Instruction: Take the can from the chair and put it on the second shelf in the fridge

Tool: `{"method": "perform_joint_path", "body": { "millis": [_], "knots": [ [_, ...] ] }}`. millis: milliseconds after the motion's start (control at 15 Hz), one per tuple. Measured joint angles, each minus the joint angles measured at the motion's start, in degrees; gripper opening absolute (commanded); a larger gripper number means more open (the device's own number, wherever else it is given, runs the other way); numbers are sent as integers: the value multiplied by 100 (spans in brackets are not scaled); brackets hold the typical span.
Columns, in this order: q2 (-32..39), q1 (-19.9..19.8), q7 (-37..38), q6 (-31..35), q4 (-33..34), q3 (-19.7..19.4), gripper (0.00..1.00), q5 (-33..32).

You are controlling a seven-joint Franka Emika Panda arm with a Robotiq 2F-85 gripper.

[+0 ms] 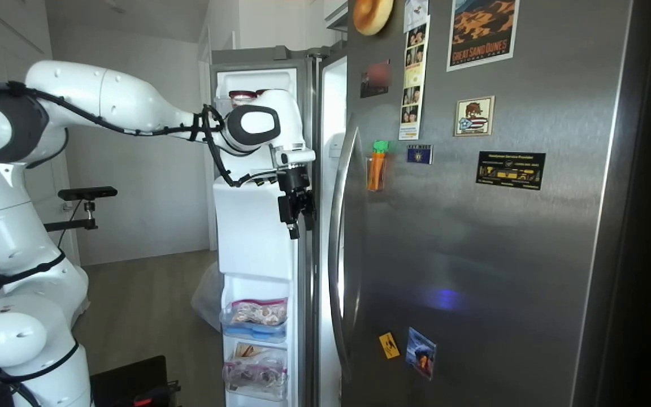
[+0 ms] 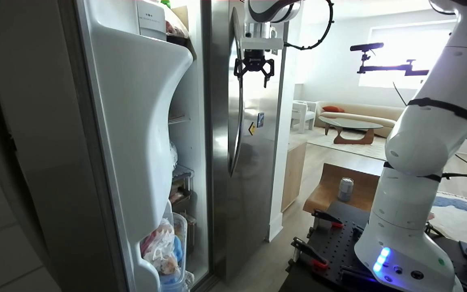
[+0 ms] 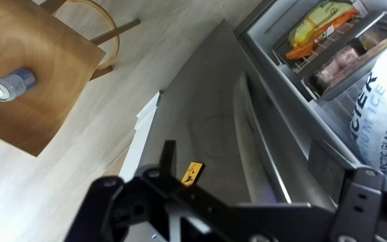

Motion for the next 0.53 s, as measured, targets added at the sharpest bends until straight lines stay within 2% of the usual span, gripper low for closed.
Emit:
{"method": "perform_joint_path", "body": {
  "millis": [333, 533],
  "knots": [
    [168, -144, 1227, 56, 215, -208, 100, -34],
    [180, -136, 1637, 43, 226, -230, 100, -2]
  ]
}}
